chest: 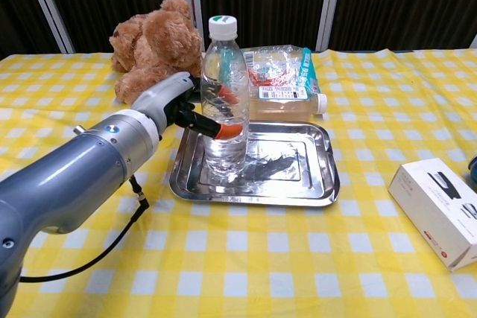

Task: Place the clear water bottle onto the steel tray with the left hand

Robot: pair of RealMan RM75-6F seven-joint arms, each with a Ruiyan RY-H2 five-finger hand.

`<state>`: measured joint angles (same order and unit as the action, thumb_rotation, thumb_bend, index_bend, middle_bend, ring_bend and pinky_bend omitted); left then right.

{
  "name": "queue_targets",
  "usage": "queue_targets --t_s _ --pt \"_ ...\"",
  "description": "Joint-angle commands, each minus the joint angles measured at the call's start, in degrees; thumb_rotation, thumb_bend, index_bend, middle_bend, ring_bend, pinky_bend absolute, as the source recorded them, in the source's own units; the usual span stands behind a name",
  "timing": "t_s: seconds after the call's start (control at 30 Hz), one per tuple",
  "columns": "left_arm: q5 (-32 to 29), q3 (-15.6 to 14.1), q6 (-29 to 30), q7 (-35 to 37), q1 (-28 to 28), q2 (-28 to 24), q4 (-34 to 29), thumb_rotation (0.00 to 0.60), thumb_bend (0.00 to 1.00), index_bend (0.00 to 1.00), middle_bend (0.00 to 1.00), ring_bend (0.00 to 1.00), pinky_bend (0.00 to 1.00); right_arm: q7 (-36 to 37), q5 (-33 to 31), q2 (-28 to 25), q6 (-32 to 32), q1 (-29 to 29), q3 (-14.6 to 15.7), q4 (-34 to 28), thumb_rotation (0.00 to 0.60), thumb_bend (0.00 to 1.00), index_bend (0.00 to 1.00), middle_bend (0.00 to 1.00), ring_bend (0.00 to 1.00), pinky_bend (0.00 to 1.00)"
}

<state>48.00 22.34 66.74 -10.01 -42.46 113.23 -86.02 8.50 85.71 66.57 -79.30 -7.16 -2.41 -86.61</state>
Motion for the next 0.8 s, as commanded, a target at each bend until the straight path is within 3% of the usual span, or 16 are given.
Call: queue_targets --t_s 0.03,0.13,0.27,0.4,0.8 --pt "-0.5 -0.1 -0.7 -0.4 0.0 0.0 0.6 0.6 0.46 0.5 0.47 0.03 0.04 0.0 0.0 0.0 0.0 0.0 0.0 0.0 0.6 0.05 0.11 0.0 0.0 0.0" --pt "-1.4 0.0 -1.7 -0.6 -0.1 0.0 1.0 0.6 0.39 0.46 0.41 0.02 0.04 -0.1 -0.1 0.0 0.1 0.0 0.0 0.0 0.6 0.05 0.11 0.0 0.0 0.0" --pt "-2.0 -1.0 -4.2 -1.6 -0.2 -1.2 0.8 0.6 0.18 0.29 0.24 0.0 0.03 -0.1 -0.3 0.0 0.1 0.0 -0.1 0.1 0.6 0.05 0.11 0.0 0.0 0.0" --pt "-1.9 -1.5 -6.2 -0.9 0.3 -3.2 -1.2 0.6 0.05 0.15 0.12 0.0 0.0 -0.3 -0.4 0.1 0.3 -0.1 -0.1 0.1 0.6 0.05 0.11 0.0 0.0 0.0" --pt "1.8 -3.5 -7.5 1.9 3.1 -10.5 -8.3 0.6 0.03 0.03 0.04 0.0 0.0 -1.1 -0.2 0.3 0.4 -0.2 0.1 -0.3 0.6 0.05 0.11 0.0 0.0 0.0"
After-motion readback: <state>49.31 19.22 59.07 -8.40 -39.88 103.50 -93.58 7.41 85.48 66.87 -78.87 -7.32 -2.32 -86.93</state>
